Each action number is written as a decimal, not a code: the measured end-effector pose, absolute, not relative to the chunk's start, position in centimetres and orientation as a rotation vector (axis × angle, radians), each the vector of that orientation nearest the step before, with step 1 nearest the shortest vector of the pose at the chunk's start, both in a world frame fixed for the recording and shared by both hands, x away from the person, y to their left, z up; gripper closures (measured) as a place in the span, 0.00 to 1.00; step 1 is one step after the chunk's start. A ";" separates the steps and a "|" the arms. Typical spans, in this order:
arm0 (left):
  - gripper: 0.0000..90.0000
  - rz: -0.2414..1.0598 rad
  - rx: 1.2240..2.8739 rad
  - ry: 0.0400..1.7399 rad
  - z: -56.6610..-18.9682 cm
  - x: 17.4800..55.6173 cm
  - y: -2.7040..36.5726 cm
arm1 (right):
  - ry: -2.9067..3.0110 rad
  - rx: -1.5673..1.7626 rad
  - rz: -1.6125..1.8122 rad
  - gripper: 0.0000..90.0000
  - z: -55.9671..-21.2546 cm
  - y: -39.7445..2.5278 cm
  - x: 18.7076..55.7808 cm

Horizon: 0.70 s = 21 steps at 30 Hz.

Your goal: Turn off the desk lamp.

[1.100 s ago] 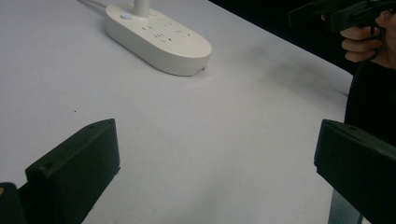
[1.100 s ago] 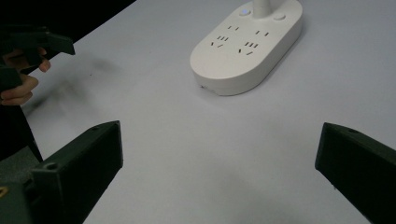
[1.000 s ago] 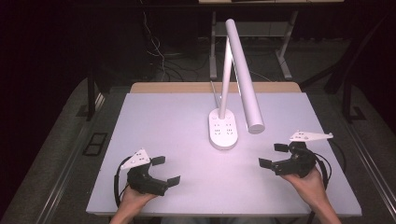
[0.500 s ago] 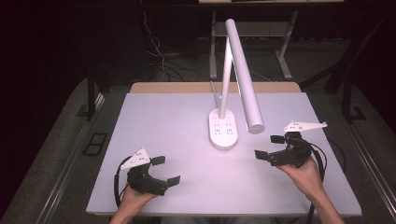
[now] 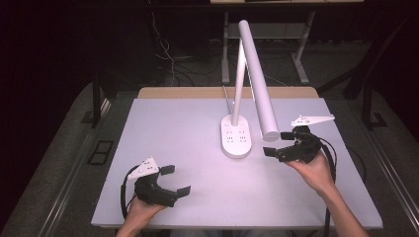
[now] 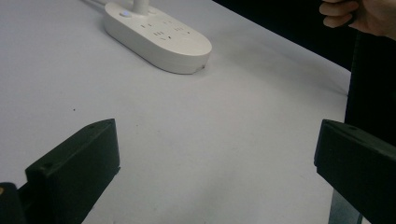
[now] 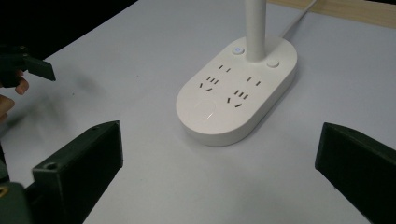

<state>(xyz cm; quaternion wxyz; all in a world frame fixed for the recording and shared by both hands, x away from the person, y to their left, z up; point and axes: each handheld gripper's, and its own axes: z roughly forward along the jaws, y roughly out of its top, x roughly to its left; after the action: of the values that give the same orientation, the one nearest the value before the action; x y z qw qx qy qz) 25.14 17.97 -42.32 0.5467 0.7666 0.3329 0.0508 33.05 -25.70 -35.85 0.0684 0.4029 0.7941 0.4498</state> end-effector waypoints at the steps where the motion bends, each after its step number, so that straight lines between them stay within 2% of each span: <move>1: 0.00 0.120 1.817 0.789 -42.3 25.1 18.0 | 2.394 1.216 1.351 0.01 -35.8 -25.6 33.3; 21: 0.00 0.128 1.809 0.794 -42.2 25.1 18.3 | 2.413 1.262 1.322 0.01 -34.7 -24.6 37.7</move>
<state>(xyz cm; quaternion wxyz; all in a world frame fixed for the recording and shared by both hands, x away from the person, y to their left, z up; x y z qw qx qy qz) 25.15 18.27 -42.23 0.5490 0.7637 0.3353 0.0542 37.70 -24.63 -34.68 0.0573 0.4162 0.7958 0.4360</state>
